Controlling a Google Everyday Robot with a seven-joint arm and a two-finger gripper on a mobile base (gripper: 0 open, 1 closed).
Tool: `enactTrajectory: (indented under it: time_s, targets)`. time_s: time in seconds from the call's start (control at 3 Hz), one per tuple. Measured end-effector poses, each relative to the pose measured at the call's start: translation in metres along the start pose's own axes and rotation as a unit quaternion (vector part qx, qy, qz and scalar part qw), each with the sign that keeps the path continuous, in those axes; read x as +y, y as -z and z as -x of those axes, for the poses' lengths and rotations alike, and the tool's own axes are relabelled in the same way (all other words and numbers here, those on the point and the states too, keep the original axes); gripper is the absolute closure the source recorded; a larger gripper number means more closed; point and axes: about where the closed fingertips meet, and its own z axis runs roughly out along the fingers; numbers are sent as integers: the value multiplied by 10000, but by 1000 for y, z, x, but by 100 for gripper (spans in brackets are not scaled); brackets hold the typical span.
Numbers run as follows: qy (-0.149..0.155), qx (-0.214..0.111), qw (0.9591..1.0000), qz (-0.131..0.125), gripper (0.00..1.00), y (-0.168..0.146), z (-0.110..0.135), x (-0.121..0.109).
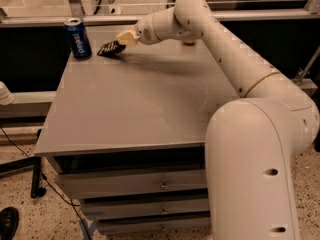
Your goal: Move rxbar chocolate near pepsi can
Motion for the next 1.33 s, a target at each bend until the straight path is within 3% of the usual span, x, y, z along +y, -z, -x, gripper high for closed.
enactTrajectory:
  time_s: [0.33,1.33]
  targets:
    - [-8,-39,10000,74,84,-8,4,5]
    - [-111,-15,9998,151,14,-11,1,12]
